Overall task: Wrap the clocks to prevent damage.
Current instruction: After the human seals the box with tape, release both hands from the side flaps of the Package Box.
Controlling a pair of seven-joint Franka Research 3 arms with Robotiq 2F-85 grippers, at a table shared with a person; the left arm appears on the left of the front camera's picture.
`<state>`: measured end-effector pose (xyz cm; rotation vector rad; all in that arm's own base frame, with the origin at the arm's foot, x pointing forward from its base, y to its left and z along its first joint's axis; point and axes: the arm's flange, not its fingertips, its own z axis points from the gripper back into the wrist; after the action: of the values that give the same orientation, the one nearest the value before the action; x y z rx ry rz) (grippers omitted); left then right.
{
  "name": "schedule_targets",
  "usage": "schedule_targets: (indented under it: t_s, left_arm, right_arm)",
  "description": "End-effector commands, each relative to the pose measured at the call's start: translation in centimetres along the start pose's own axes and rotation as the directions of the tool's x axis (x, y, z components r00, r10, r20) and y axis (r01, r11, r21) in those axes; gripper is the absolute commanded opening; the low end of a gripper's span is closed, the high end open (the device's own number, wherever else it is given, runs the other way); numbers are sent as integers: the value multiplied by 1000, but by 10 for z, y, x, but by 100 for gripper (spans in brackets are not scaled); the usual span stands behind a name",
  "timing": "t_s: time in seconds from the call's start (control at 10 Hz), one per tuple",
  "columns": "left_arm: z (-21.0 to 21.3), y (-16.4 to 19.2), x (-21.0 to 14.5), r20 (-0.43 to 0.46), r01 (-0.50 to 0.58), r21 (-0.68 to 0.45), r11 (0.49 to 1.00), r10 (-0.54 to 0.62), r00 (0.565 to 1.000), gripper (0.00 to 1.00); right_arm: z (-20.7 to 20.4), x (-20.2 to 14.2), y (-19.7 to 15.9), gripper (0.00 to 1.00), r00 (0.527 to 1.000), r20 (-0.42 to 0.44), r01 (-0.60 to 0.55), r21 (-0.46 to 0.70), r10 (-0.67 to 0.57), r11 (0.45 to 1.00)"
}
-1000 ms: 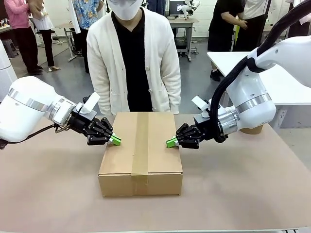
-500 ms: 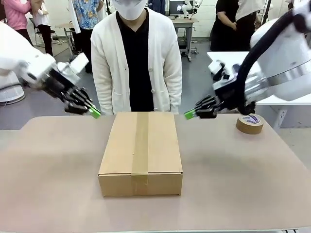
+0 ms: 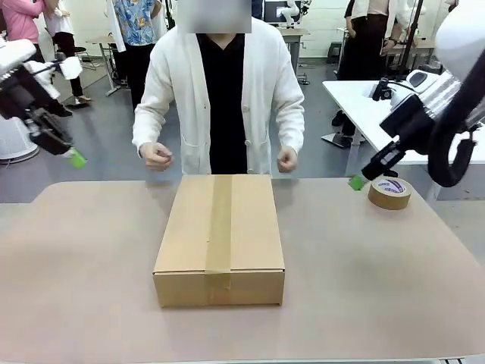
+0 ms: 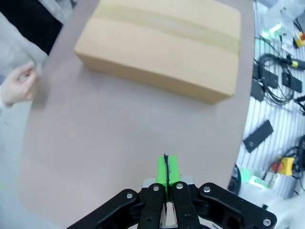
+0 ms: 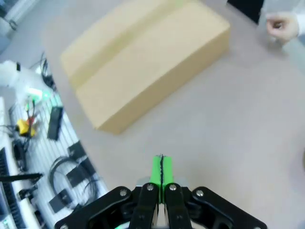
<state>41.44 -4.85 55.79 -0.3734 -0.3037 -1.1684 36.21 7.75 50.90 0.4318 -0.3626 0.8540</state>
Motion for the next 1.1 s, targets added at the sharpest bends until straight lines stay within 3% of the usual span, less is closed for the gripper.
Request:
schedule_targets:
  t_s: [0.0,0.2,0.3,0.4,1.0]
  left_arm:
    - [16,-11,-21,-60,-29,-50,998,26,998,0]
    - [23,-11,-41,-93,-38,-23,999,35,995,0]
    - [16,-8,-30,-52,-24,-49,998,22,998,0]
    - [16,-8,-30,-52,-24,-49,998,22,998,0]
    - [16,-8,-30,-52,-24,-49,998,22,998,0]
  right_arm:
    - [23,-13,37,1,998,-62,29,7,-28,1000]
    - [32,-20,50,1,997,-73,38,-42,-41,998]
    - [24,-16,43,1,994,-103,-36,-129,22,991]
    - [34,-15,46,1,997,-72,27,-18,-28,999]
    - [34,-15,46,1,997,-72,27,-18,-28,999]
